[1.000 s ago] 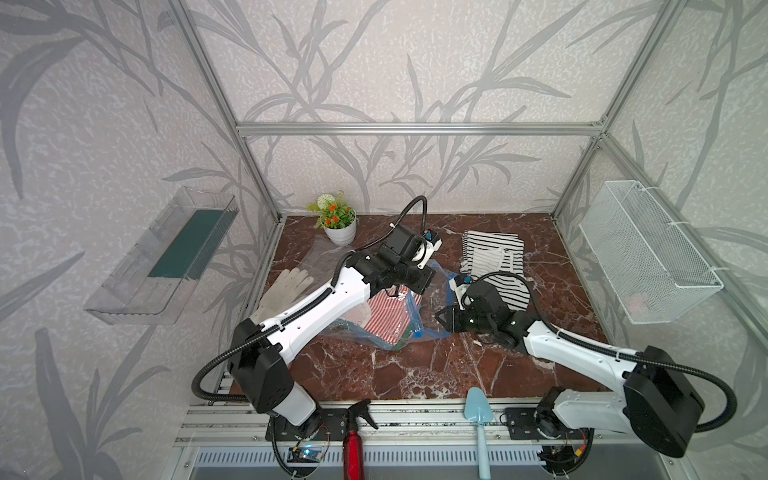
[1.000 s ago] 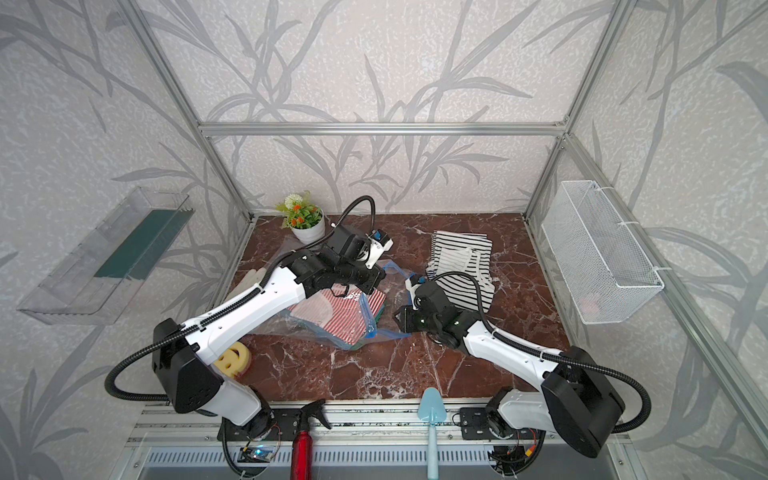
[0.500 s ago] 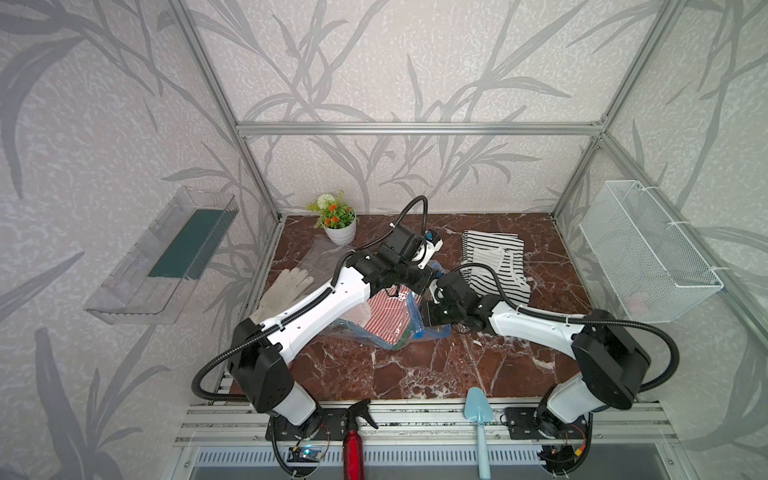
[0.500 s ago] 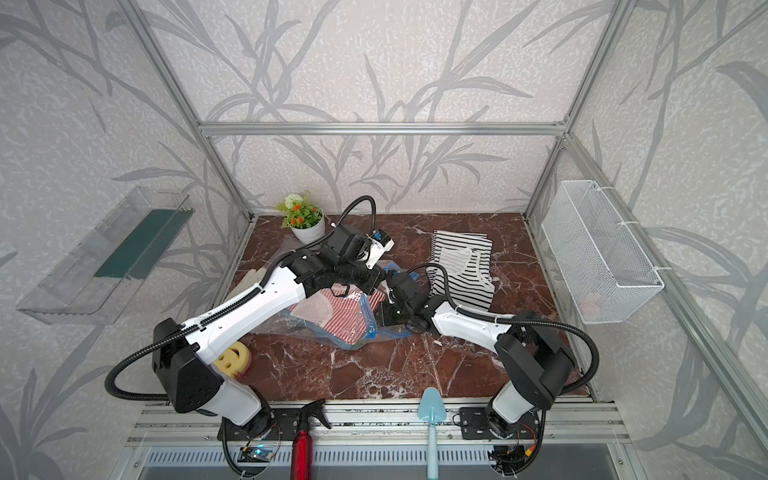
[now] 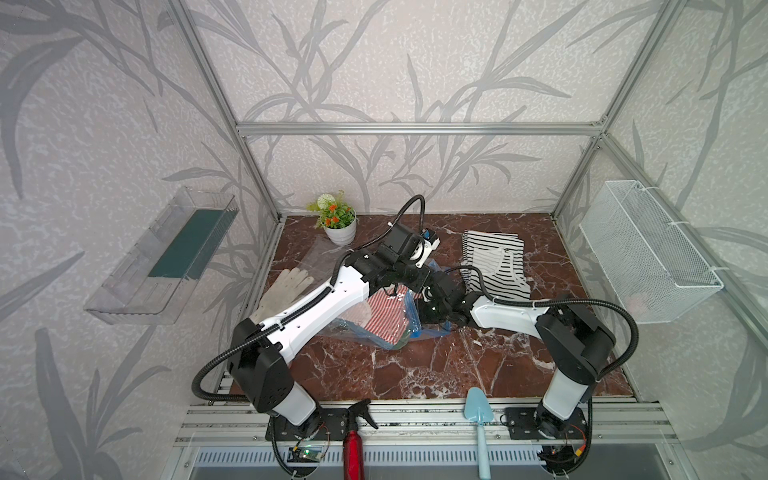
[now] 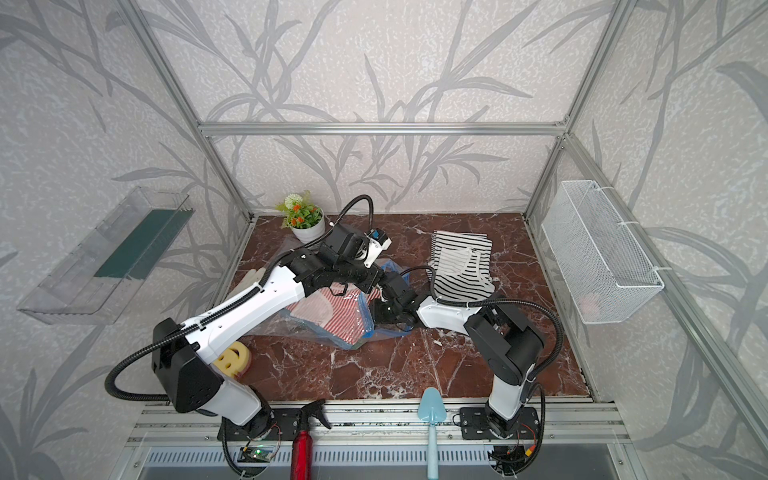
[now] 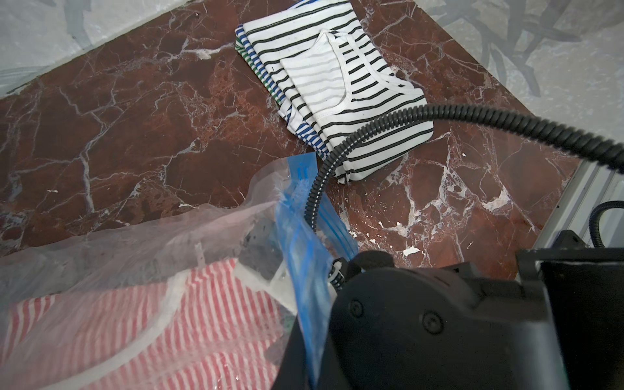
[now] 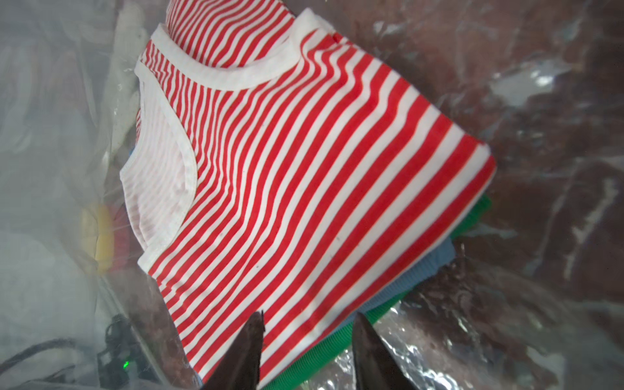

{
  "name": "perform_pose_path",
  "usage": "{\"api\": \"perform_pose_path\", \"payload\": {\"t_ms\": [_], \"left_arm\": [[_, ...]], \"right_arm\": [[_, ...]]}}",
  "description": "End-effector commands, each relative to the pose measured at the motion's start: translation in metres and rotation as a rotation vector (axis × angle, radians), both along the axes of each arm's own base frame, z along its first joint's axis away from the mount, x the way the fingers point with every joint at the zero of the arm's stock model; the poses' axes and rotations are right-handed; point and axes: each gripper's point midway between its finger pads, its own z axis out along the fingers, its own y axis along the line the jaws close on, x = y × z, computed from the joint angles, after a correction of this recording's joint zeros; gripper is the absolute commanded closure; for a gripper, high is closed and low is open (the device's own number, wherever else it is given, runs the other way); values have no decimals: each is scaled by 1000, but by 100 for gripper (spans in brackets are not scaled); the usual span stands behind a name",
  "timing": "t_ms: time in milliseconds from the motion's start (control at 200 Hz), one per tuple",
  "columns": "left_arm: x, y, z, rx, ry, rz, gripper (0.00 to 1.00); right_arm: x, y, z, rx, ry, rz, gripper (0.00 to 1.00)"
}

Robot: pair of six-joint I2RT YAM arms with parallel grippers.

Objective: Take the tank top out of the vacuum bag
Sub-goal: Take out the tank top from the vacuum bag.

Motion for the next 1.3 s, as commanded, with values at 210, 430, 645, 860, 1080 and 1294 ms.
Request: {"api": "perform_pose_path", "payload": {"t_ms": [210,430,645,860,1080,1294], "left_arm": [[-5,-8,12,-28,-33,-45,100],[-5,-7,8,-18,-29,-41,100],[-3,-9,2,-9,-17,-42,100],[-4,-9,1,-7,-17,-42,100],[-3,-10,0,-8,-12,-42,100],[-4,-11,-4,-3,-6,-46,100]], "right_arm": [[-1,13,-6,-58,9,1,52],[-2,15,-13,-69,17,-2,56],[0,21,-4,-50,6,11,63],[1,25,6,-48,-10,28,63],[1,29,7,-46,-10,44,64],[-1,28,13,-45,-18,51,65]]}}
